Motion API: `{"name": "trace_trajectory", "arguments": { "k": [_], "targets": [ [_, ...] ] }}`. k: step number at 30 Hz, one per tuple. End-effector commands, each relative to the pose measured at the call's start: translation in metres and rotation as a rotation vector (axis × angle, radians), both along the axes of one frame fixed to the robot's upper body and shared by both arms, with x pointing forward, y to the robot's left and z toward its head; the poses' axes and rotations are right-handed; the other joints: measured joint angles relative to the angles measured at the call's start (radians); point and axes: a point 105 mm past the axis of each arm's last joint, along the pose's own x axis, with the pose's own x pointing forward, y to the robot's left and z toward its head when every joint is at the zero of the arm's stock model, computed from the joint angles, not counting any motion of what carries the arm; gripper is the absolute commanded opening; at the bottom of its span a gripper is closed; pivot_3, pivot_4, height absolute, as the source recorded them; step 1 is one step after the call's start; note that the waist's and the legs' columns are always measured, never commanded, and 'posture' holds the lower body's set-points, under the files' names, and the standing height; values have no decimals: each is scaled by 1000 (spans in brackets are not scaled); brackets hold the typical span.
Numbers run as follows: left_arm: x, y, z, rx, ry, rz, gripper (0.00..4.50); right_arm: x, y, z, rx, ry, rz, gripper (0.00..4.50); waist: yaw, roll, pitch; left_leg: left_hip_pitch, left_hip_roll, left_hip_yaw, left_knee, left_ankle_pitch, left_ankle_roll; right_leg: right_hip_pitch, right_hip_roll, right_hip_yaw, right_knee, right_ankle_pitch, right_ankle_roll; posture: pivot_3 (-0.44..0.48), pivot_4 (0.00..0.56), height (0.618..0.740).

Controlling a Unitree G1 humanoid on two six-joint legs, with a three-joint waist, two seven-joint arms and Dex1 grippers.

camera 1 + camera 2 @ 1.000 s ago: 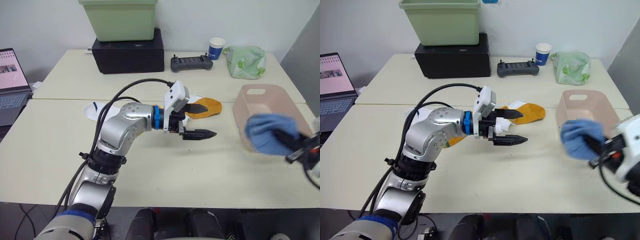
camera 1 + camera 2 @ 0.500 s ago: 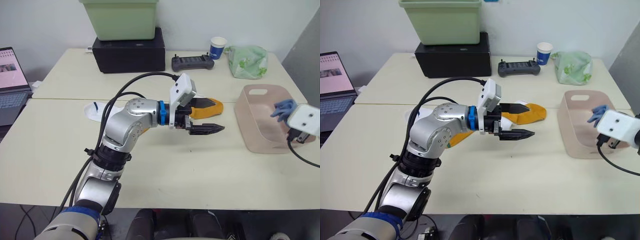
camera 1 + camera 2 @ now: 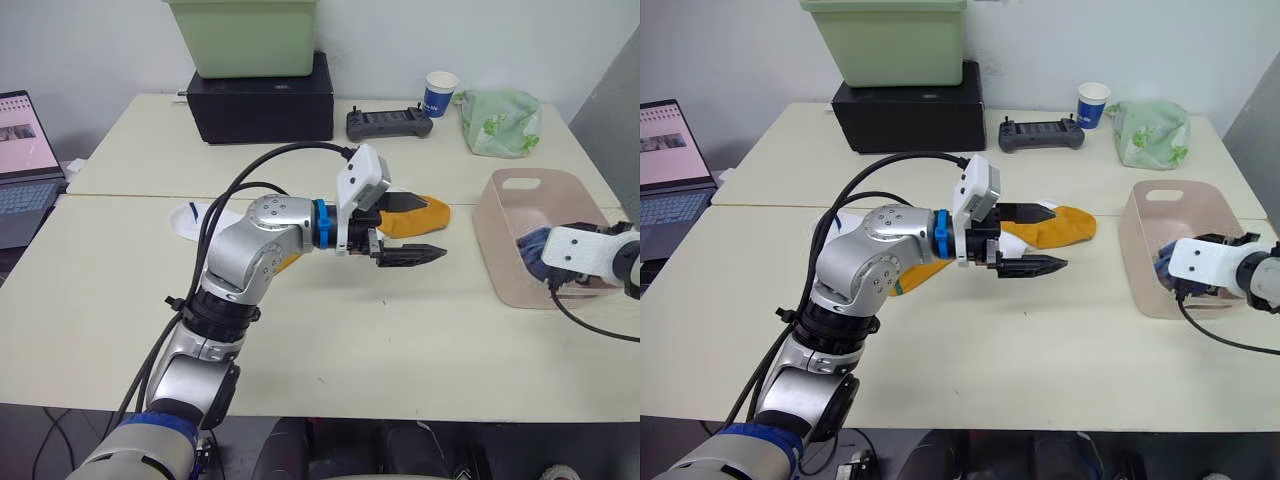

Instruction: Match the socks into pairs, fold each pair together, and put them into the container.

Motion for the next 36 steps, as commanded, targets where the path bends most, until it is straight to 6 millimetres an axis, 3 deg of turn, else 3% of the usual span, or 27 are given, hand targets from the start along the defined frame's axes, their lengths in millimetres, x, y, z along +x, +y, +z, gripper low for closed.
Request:
{"name": "trace_trajectory", "arguments": {
  "k": [1, 8, 12, 15, 19, 25, 28, 32, 36],
  "targets": [
    [-5, 0, 10, -25, -50, -14, 4500, -6, 12, 35, 64, -38, 10, 3062, -1, 0, 0, 0, 0, 0, 1, 0, 0, 0, 0, 0, 1, 0, 0, 0, 150, 720],
    [-2, 2, 8, -13, -67, -9, 4500, -37, 33, 59, 180, 83, 65, 3062, 2, 0, 0, 0, -1, -3, 10, -1, 2, 2, 0, -2, 8, 0, 1, 0, 150, 720],
    [0, 8, 8, -5, -75, 7, 4500, -38, 30, 80, 176, -4, 52, 3062, 0, 0, 0, 1, -1, -3, 10, -2, 3, 3, 0, -2, 8, 0, 1, 0, 150, 720],
    [7, 24, 8, 3, -92, 41, 4500, -35, 39, 102, 254, -122, 75, 3062, -4, 0, 0, 1, 0, -3, 10, -2, 3, 2, 0, -2, 9, 0, 1, 0, 150, 720],
    [27, 65, 2, 48, -102, 176, 4500, -30, 75, 117, 487, -267, 176, 3062, -11, 0, 0, 1, 1, -2, 9, -1, 1, 0, 1, -1, 11, 0, 0, 0, 150, 720],
    [32, 123, -16, 87, -79, 314, 4500, -25, 125, 91, 737, -294, 266, 3062, -5, 1, 0, -1, 1, -3, 10, -1, 1, -3, 1, -1, 13, 0, 0, 0, 150, 720],
    [22, 160, -47, 113, -14, 387, 4500, -27, 149, 59, 876, -254, 255, 3062, -3, 0, 0, -1, 0, -3, 10, -1, 1, -2, 0, -1, 12, 0, 0, 0, 150, 720],
    [13, 200, -77, 84, 53, 550, 4500, -46, 171, -3, 852, -98, 256, 3062, 5, 0, 0, -2, 0, -5, 9, -2, 4, -3, 0, -2, 12, 0, 0, 0, 150, 720],
    [-3, 219, -93, 107, 98, 590, 4500, -67, 186, -32, 877, 47, 296, 3953, 2, 0, 0, 0, 0, -4, 10, -2, 4, -2, -1, -2, 13, 1, 0, 0, 150, 720]
  ]
}}
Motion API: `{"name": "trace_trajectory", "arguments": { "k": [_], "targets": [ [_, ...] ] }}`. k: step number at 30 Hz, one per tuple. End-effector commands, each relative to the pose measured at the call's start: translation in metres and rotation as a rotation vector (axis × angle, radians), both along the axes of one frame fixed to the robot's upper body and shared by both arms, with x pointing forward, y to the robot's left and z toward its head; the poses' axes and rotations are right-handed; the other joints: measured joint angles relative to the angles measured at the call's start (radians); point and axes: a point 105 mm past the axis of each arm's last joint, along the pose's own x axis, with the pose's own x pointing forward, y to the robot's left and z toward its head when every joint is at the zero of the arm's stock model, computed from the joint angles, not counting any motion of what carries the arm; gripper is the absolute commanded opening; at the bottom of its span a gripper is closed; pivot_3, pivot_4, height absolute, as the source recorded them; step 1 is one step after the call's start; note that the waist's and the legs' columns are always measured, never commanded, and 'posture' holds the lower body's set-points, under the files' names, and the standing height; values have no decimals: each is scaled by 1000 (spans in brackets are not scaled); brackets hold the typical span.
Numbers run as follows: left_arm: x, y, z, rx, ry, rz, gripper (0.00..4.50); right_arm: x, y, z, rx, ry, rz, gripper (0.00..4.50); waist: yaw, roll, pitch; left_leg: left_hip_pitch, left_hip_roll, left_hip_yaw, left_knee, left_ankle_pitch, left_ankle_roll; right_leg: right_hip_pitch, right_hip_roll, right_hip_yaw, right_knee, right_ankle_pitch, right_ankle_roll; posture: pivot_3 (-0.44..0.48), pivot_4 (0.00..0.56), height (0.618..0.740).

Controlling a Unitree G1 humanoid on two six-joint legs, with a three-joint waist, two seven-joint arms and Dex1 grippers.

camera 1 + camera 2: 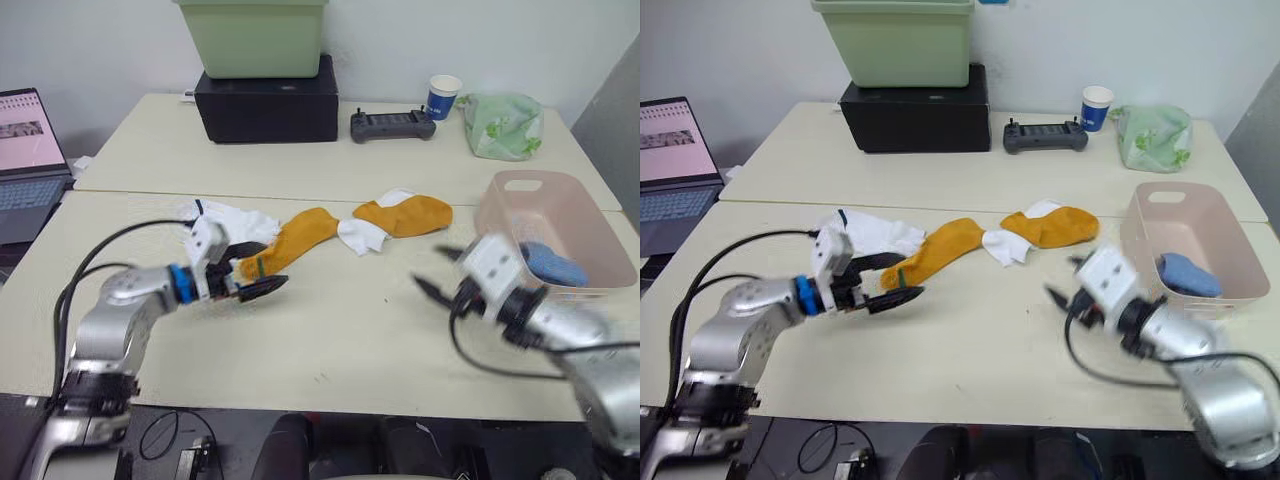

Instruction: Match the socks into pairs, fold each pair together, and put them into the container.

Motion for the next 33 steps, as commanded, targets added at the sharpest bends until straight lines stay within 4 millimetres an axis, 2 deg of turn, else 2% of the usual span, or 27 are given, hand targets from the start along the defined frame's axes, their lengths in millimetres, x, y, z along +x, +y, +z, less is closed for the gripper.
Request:
{"name": "trace_trajectory", "arguments": {
  "k": [1, 2, 7, 12, 15, 19, 27, 31, 33],
  "targets": [
    [-7, 12, 12, 28, -68, 8, 4500, -16, 18, 11, 40, -27, 110, 4237, -3, 0, 0, 0, 0, 0, 0, 0, 0, 0, 0, 0, 0, 1, -1, 0, 150, 720],
    [-8, 14, 10, 41, -66, 9, 4500, -19, 21, 10, 48, -13, 124, 4491, -4, 0, 0, 1, 0, 0, 0, 0, 0, 0, 0, 0, 0, 1, -1, 0, 150, 720],
    [3, 19, 5, 150, -137, 39, 4500, -20, 24, 10, 37, -5, 139, 4491, -5, 0, 0, 1, 1, -1, -1, 0, 0, 0, 1, -2, 1, 1, -1, 0, 150, 720],
    [29, 4, -12, 267, -179, 39, 4500, -17, 25, 6, -18, 4, 147, 4491, -1, 0, 0, 1, 0, -1, -1, 0, 0, 0, 1, -2, 0, 1, -1, 0, 150, 720],
    [34, -9, -24, 312, -171, -5, 4500, -17, 26, 5, -23, 8, 152, 4491, -4, 0, 0, 0, 0, -1, -1, 0, 0, 0, 1, -2, 0, 1, -1, 0, 150, 720],
    [37, 1, -34, 410, -175, -1, 3624, -16, 24, 4, -34, -1, 140, 4500, -9, 0, 0, 0, 1, -1, -1, 0, 0, -1, 1, -2, 1, 1, -1, 0, 150, 720],
    [31, 15, -48, 468, -88, -4, 1136, -10, 27, 8, -21, -23, 135, 4500, -12, 1, -1, 2, 1, -1, -1, 0, 0, 0, 2, -2, 3, 1, -1, 0, 150, 720],
    [12, 8, -45, 439, -52, -99, 24, -8, 29, 11, -10, -27, 144, 4500, -21, 1, -1, 2, 2, -1, -1, 0, 0, 0, 3, -1, 3, 1, -1, 0, 150, 720],
    [-8, -3, -41, 395, -14, -210, 24, -7, 31, 13, -2, -27, 159, 4500, -27, 2, -2, 2, 2, -1, -1, 0, 0, 0, 3, -1, 3, 1, -1, 0, 150, 720]
  ]
}}
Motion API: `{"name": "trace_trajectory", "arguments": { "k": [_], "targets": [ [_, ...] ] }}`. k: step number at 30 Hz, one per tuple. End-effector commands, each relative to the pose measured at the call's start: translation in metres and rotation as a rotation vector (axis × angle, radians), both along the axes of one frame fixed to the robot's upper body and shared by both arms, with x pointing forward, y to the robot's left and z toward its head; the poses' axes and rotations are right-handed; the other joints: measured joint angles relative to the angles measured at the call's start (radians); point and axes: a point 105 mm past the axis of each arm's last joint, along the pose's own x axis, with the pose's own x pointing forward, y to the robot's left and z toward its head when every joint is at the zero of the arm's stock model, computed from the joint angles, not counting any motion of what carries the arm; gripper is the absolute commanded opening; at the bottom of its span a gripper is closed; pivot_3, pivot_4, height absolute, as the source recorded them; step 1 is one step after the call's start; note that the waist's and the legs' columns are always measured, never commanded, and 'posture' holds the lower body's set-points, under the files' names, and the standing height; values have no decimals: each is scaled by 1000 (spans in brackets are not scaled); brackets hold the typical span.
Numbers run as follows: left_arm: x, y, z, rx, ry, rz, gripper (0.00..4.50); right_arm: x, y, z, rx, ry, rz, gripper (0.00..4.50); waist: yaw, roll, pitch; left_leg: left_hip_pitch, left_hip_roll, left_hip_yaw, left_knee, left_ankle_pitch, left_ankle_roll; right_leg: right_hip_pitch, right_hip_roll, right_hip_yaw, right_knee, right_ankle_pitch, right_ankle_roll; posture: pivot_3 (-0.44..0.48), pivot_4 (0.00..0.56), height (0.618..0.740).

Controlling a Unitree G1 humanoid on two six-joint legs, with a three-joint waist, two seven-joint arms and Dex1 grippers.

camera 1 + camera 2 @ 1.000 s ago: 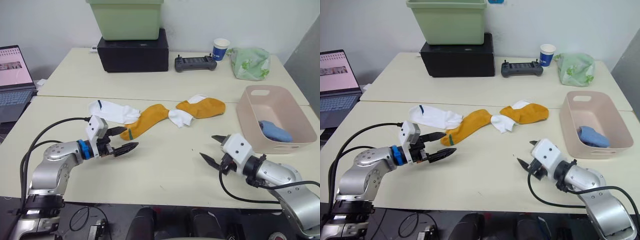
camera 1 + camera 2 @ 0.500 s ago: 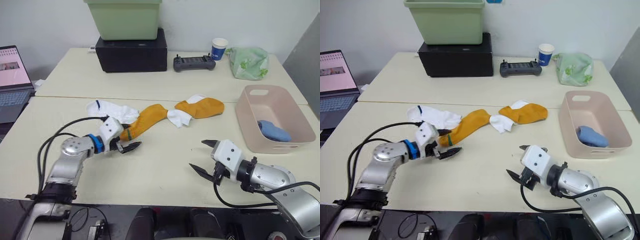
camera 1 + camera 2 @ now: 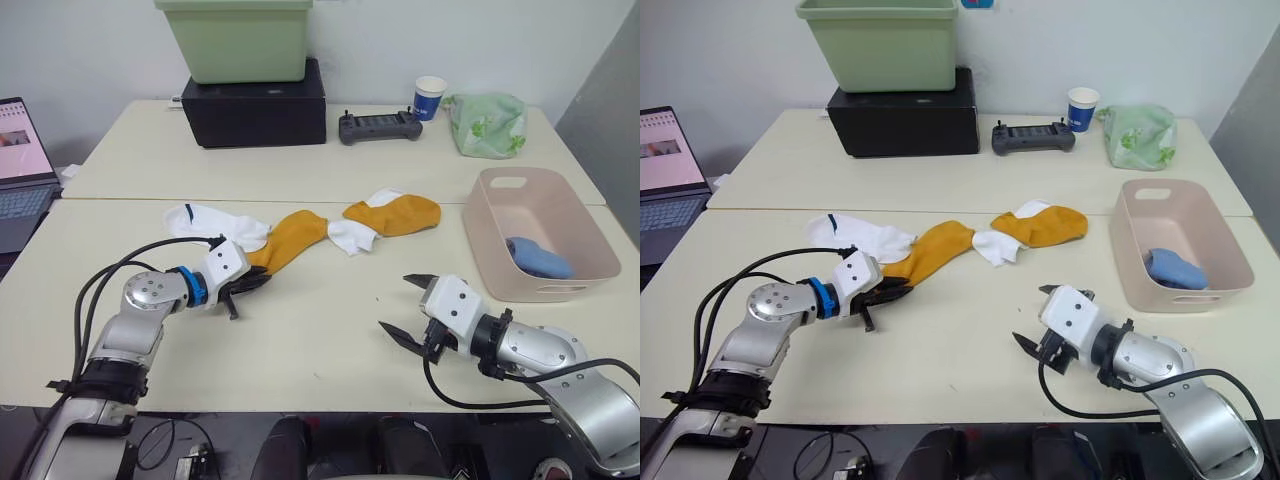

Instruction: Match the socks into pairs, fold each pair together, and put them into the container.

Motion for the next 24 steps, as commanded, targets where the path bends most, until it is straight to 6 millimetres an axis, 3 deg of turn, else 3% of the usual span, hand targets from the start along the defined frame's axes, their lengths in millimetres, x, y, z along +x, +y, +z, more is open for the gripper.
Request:
{"name": "trace_trajectory", "arguments": {
  "k": [1, 6, 11, 16, 20, 24],
  "targets": [
    [-38, -12, -7, -19, 154, -152, 24, 0, 7, 10, 26, -25, 37, 4500, -3, 1, 0, 0, 0, 0, 0, 0, 0, 0, 0, 0, 0, 0, 0, 0, 150, 720],
    [-76, -16, -10, 24, 269, -270, 24, 13, 26, 16, 66, -41, 62, 4500, -4, 1, 0, 0, 0, 0, -1, 0, 0, 0, 0, 1, -1, 0, 0, 0, 150, 720],
    [-96, -16, -11, 13, 325, -285, 24, 39, 59, 18, 129, -30, 84, 4500, -5, 1, 0, 0, 0, 0, -1, 0, 0, 0, 0, 1, -1, 0, 0, 0, 150, 720],
    [-51, -17, 24, -215, 50, -59, 24, 50, 76, 16, 118, -52, 114, 4500, 11, 1, 1, -1, -1, 0, 0, 0, 0, -1, -1, -1, -1, 0, 0, 0, 150, 720],
    [-42, 9, 29, -152, -34, 13, 24, 50, 78, 17, 122, -58, 127, 4500, 17, -1, 0, -2, -1, 0, 1, 0, 0, -1, -1, -1, -1, 0, 0, 0, 150, 720],
    [-43, 28, 30, -61, -38, 12, 1194, 47, 77, 18, 124, -55, 138, 4500, 12, 0, 0, -2, -1, -1, 0, 0, 0, -2, -1, -1, -1, 0, 0, 0, 150, 720]
  ]
}}
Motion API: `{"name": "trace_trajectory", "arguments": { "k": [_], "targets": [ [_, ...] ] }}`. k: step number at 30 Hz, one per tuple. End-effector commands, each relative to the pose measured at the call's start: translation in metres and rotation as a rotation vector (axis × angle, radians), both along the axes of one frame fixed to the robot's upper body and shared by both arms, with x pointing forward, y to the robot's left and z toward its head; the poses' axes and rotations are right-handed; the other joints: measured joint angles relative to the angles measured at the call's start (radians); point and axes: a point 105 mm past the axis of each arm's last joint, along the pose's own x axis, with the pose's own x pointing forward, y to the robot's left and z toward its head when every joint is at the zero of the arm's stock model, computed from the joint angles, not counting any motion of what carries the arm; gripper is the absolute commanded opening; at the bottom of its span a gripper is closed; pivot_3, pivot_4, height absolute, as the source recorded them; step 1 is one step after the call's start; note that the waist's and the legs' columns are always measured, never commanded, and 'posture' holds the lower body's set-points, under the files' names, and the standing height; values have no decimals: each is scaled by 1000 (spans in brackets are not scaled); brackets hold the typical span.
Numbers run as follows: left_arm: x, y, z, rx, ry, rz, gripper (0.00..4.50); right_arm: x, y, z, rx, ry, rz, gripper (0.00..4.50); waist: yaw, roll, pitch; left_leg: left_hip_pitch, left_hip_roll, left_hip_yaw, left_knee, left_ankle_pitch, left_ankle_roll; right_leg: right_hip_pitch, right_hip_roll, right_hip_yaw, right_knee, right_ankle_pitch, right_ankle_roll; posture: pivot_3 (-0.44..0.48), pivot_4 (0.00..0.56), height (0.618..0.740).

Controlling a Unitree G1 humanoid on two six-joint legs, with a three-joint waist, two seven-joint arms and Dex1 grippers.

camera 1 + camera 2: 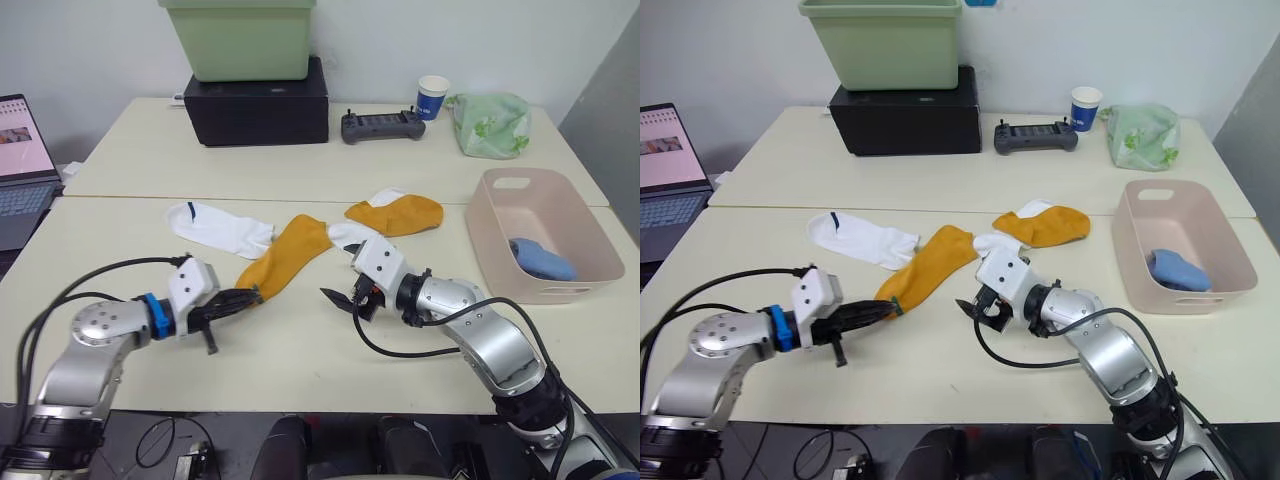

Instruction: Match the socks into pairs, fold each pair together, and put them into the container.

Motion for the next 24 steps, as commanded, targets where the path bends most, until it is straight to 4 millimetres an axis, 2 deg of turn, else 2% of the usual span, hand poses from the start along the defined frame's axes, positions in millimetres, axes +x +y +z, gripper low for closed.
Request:
{"name": "trace_trajectory", "arguments": {
  "k": [1, 4, 8, 14, 17, 20, 23, 24],
  "targets": [
    [1, 14, 9, 56, -32, 2, 1555, -5, 3, 17, 30, -52, 35, 4500, 1, 0, 0, 0, 0, 0, 0, 0, 0, 0, 0, 0, 0, 0, 0, 0, 150, 720],
    [1, 13, 5, 65, -2, -17, 2503, -8, 1, 17, 20, -36, 58, 4500, 2, 0, 0, 0, 0, 0, 0, 0, 0, 0, 0, 0, 0, 0, 0, 0, 150, 720],
    [5, 3, -9, 75, 15, -26, 2503, -11, -4, 18, 3, -28, 71, 4500, 4, 0, 0, 0, 0, 0, 0, 0, 0, 0, 0, 0, 0, 0, 0, 0, 150, 720],
    [30, -7, -22, 128, -61, 36, 2503, -13, -5, 18, 3, -25, 60, 4500, 5, 0, 0, 0, 0, 0, 0, 0, 0, 0, 0, -1, 0, 0, 0, 0, 150, 720],
    [33, -8, -28, 154, -41, 36, 1897, -13, -4, 18, 6, -21, 56, 4500, 5, 0, 0, 0, -1, 0, 1, 0, 0, 1, 0, 0, 0, 0, 0, 0, 150, 720],
    [29, -11, -31, 164, -2, -2, 956, -10, -4, 19, 16, -19, 40, 4500, 5, 0, 0, 0, -1, 0, 1, 0, 0, 1, 0, 0, 0, 0, 0, 0, 150, 720],
    [20, -13, -29, 153, 31, -48, 22, 3, -2, 23, 51, -22, -11, 4500, 4, 0, 0, 0, 0, 0, 1, 0, 0, 1, 0, 0, 1, 0, 0, 0, 150, 720],
    [16, -13, -28, 153, 39, -64, 22, 7, -1, 23, 59, -21, -24, 4500, 1, 0, 0, 0, 0, 0, 1, 0, 0, 1, 0, -1, 1, 0, 0, 0, 150, 720]
  ]
}}
